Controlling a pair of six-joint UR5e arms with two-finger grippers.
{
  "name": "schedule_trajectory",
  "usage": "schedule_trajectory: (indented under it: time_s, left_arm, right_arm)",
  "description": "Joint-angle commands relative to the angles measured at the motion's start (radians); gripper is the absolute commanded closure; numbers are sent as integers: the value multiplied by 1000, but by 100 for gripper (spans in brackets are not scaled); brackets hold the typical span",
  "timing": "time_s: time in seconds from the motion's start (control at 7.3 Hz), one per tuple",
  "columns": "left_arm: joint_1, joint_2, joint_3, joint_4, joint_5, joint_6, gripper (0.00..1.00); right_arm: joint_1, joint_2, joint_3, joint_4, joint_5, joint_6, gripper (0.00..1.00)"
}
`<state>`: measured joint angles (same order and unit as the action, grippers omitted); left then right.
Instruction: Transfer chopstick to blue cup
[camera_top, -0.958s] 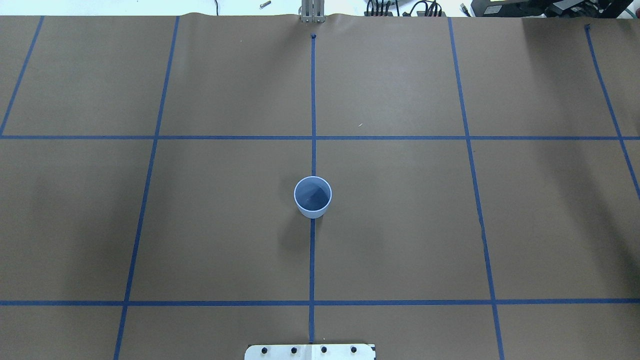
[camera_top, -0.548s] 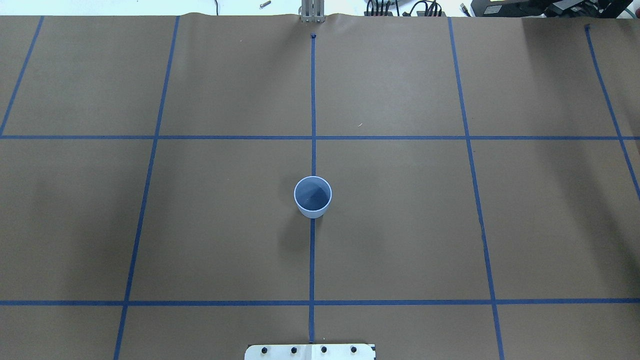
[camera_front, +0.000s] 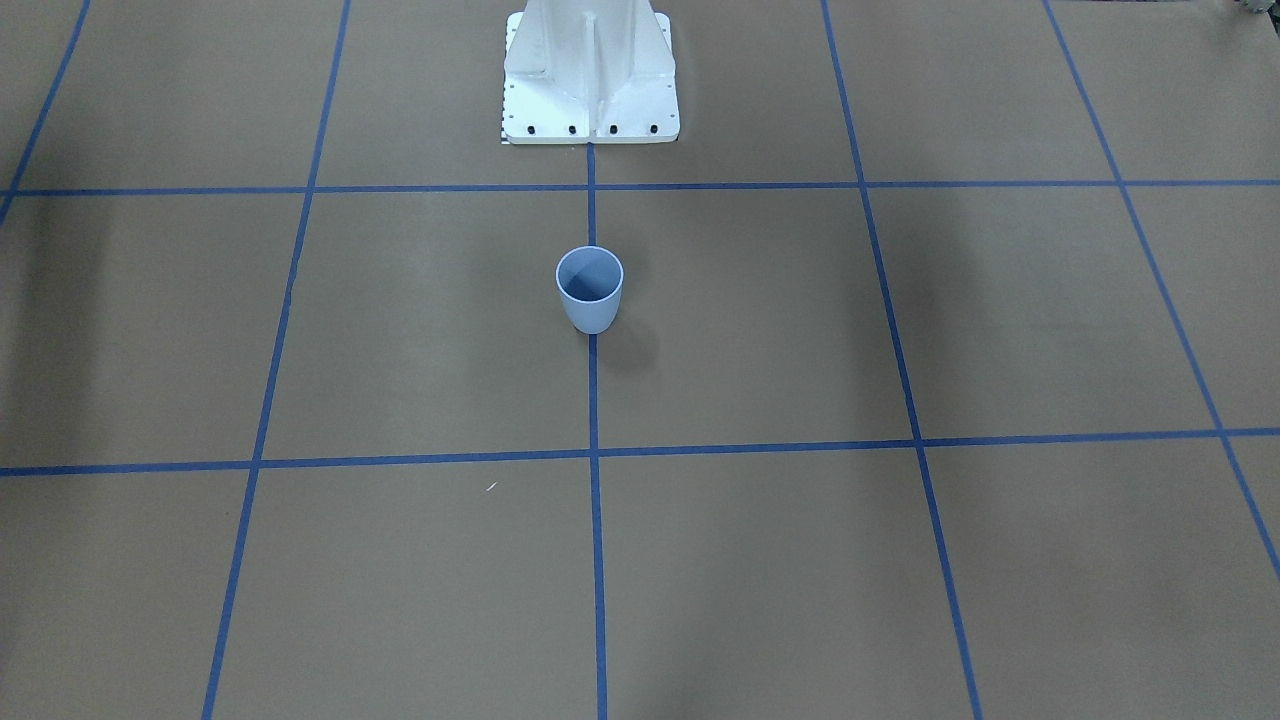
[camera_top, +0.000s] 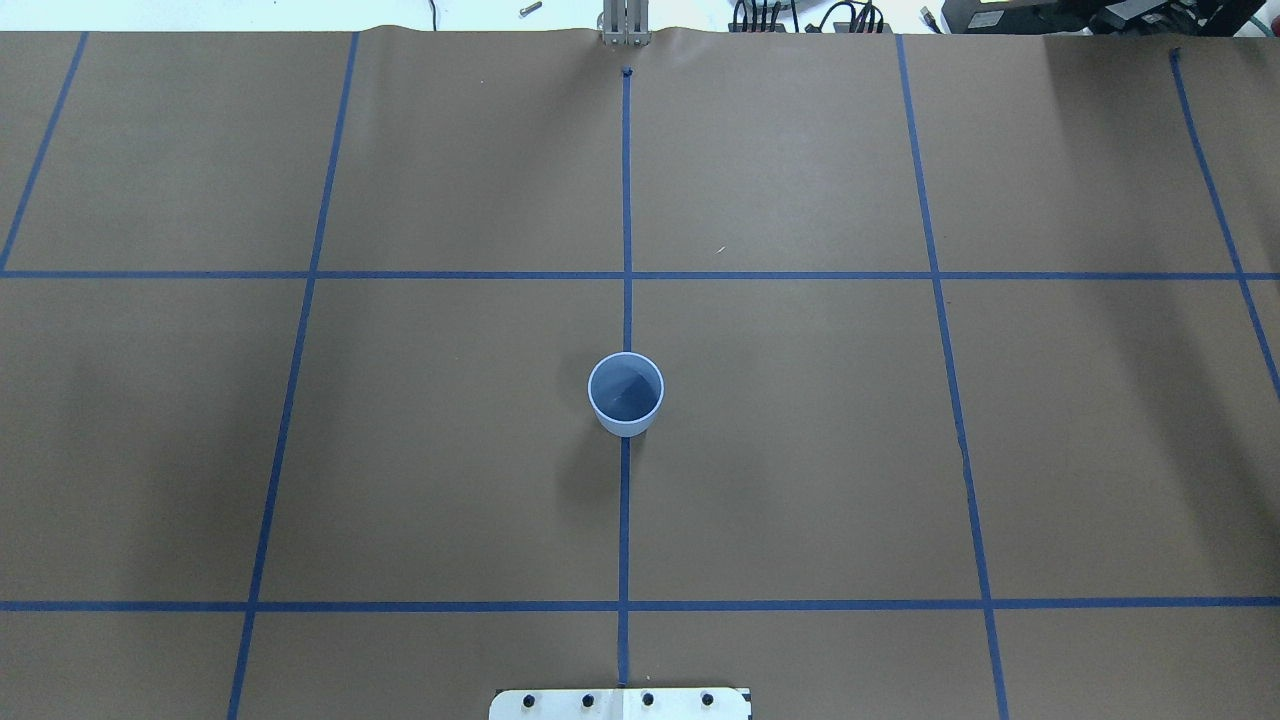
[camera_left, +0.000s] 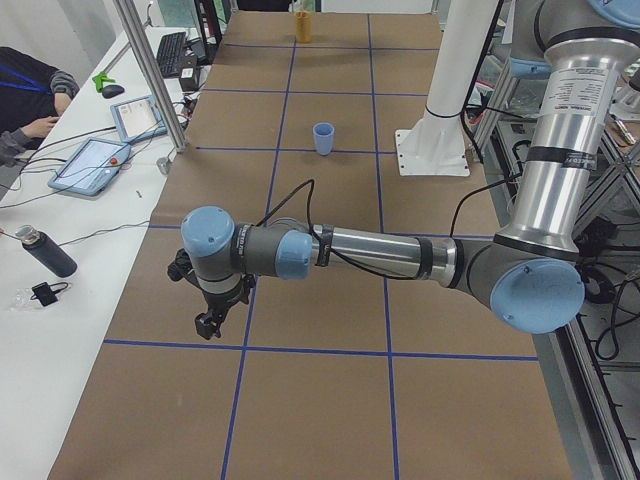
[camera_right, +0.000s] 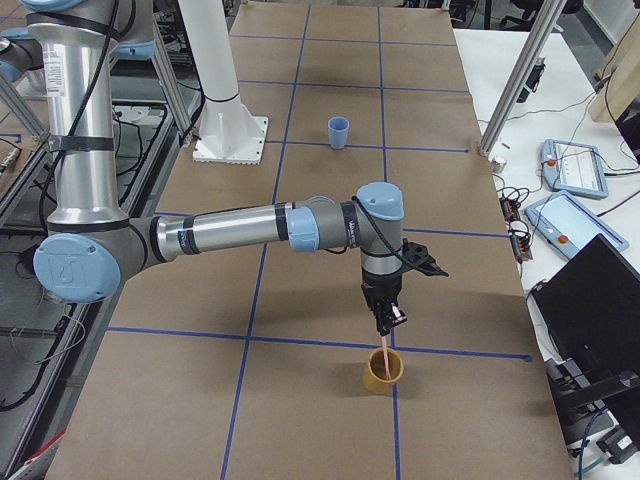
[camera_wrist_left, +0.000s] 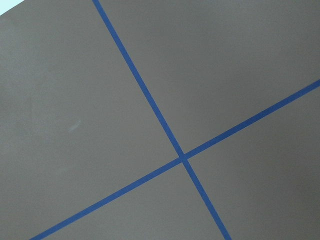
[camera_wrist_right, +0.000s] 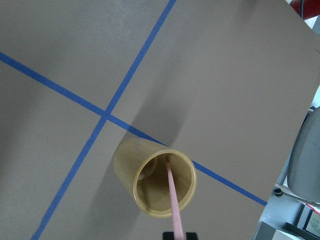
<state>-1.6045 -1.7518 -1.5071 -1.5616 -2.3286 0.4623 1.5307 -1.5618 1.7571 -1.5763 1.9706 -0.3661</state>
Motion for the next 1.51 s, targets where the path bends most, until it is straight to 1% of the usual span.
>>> schedule_trajectory:
  time_s: [0.0, 0.41, 0.55, 0.68, 0.82, 0.96, 1.23, 1.37]
  left_arm:
    - [0, 0, 2, 0, 0, -1, 2]
    - [0, -2, 7, 0, 0, -2, 2]
    - [2, 0, 7, 0, 0, -2, 2]
    - [2, 0, 7, 0, 0, -4, 2]
    - [0, 0, 7, 2, 0, -5, 2]
    - [0, 0, 7, 3, 0, -48, 2]
    - [-20, 15, 5, 0, 2, -213, 2]
    - [-29, 17, 7, 8, 5, -223, 2]
  right_arm:
    - [61, 3, 30, -1, 77, -2, 100]
    - [121, -3, 90, -2, 85, -23, 100]
    - [146, -4, 93, -4, 96, -89, 100]
    - [163, 14, 117, -69, 129, -105, 100]
    - [176, 58, 158, -171, 135, -114, 100]
    - [174, 84, 192, -224, 148, -122, 100]
    - [145, 127, 193, -234, 252, -120, 100]
    - [117, 143, 187, -231, 348, -106, 100]
